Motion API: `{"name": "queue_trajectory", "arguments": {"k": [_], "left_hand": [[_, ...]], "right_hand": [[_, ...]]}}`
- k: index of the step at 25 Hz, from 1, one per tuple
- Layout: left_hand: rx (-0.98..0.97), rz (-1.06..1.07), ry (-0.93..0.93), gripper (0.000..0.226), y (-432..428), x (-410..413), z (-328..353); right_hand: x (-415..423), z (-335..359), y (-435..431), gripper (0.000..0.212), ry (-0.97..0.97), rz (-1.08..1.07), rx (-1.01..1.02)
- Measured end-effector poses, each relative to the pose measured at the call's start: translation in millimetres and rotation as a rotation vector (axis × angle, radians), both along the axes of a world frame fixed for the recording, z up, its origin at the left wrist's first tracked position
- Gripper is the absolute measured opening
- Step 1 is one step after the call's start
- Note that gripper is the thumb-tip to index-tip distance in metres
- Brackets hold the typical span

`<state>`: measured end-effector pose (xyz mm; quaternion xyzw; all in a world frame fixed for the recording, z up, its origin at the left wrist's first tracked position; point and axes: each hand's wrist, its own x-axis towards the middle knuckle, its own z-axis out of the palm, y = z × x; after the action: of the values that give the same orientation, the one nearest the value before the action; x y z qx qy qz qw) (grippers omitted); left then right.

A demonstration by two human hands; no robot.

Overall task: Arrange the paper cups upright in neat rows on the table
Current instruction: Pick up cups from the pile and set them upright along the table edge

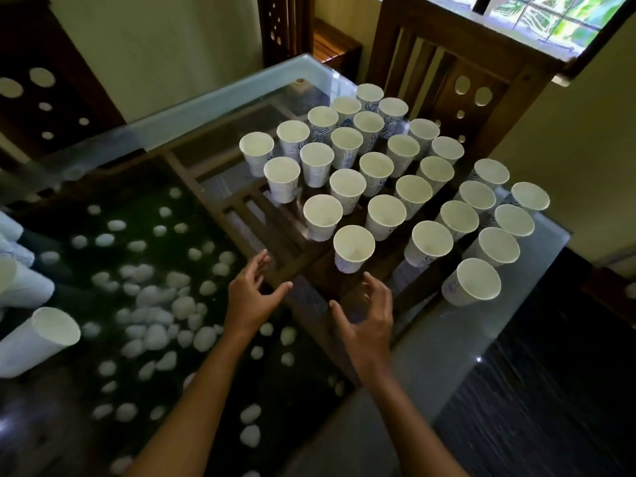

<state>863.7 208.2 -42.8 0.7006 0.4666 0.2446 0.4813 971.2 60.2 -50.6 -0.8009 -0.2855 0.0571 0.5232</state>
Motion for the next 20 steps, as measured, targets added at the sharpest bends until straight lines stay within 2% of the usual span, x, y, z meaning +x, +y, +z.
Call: {"name": "queue_trajectory", "arguments": {"k": [2,7,10,14,20], "left_hand": [[0.045,0.04,0.029,0.072,-9.7,-34.3,5.1],[0.112,0.101,0.039,0.064,-22.2,-137.2,17.6],[0.185,0.223,0.056,0.061,-23.8,-207.5,18.3],[0.244,0.389,0.111,0.06,-22.2,-279.8,18.1],[0.297,0.455,0.195,0.057,-3.5,-333.9,19.5]], "right_hand": [[-22.5,4.3,-2.5,0.063,0.038,0.063,-0.029],[-87.8,17.7,16.0,0.062,0.152,0.389,-0.125],[-136.0,26.2,37.4,0.06,0.187,0.567,-0.179],[-201.7,33.8,70.9,0.06,0.13,0.717,-0.277],[-265.7,38.0,122.2,0.057,0.023,0.859,-0.406]]}}
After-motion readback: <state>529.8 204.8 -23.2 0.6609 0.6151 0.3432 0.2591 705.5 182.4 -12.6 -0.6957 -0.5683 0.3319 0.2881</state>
